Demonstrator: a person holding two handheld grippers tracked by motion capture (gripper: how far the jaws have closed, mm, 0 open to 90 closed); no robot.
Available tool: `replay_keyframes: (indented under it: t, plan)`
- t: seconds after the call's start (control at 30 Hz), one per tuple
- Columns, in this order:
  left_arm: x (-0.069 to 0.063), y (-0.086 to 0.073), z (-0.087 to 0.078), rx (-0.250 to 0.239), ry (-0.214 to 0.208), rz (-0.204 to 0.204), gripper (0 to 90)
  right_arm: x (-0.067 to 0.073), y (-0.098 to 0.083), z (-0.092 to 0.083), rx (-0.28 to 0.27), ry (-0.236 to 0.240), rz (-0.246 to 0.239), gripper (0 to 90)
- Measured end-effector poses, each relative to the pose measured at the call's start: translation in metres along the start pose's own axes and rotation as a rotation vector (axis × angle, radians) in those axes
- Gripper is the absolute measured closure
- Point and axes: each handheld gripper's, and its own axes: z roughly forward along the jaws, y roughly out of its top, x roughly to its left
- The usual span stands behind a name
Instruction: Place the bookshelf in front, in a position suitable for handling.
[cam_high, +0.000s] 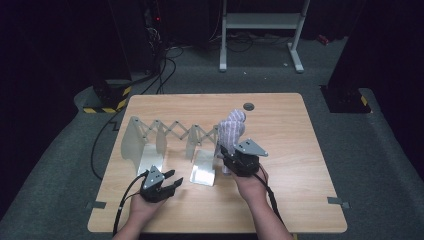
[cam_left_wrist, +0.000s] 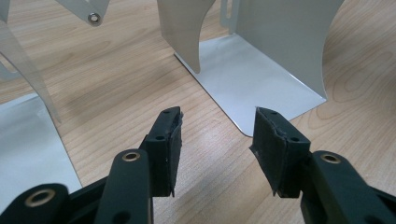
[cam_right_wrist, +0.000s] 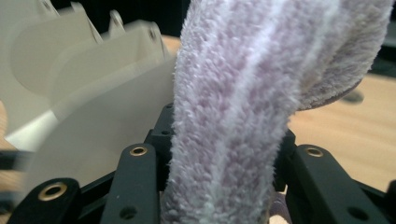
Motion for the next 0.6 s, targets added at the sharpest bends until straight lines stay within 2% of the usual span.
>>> replay_keyframes:
  t: [0.03, 0.07, 0.1, 0.23, 0.27, 0.3, 0.37, 0.4, 0.43, 0.6]
  plan:
    - [0.000, 0.000, 0.000, 0.003, -0.001, 0.002, 52.0, -0.004, -0.009, 0.009, 0.035, 0.000, 0.011, 59.2]
    - [0.000, 0.000, 0.000, 0.003, -0.001, 0.002, 52.0, -0.004, -0.009, 0.009, 0.035, 0.000, 0.011, 59.2]
    - [0.000, 0.000, 0.000, 0.004, -0.002, 0.003, 52.0, -0.007, -0.019, 0.020, 0.086, 0.001, 0.024, 59.2]
    - [0.000, 0.000, 0.000, 0.004, -0.004, 0.003, 52.0, -0.013, -0.040, 0.042, 0.192, -0.005, 0.039, 59.1]
    - [0.000, 0.000, 0.000, 0.004, -0.004, 0.003, 52.0, -0.013, -0.040, 0.042, 0.192, -0.005, 0.039, 59.1]
    - [0.000, 0.000, 0.001, 0.005, -0.004, 0.002, 52.0, -0.015, -0.048, 0.050, 0.226, -0.012, 0.038, 59.1]
    - [0.000, 0.000, 0.001, 0.005, -0.005, 0.003, 52.0, -0.016, -0.050, 0.053, 0.241, -0.013, 0.041, 59.1]
    - [0.000, 0.000, 0.001, 0.006, -0.005, 0.003, 52.0, -0.017, -0.052, 0.057, 0.258, -0.017, 0.041, 59.1]
    - [0.000, 0.000, 0.001, 0.005, -0.005, 0.004, 52.0, -0.019, -0.056, 0.064, 0.298, -0.024, 0.041, 59.0]
    - [0.001, 0.000, 0.000, 0.006, -0.006, 0.005, 52.0, -0.018, -0.060, 0.066, 0.304, -0.020, 0.041, 59.6]
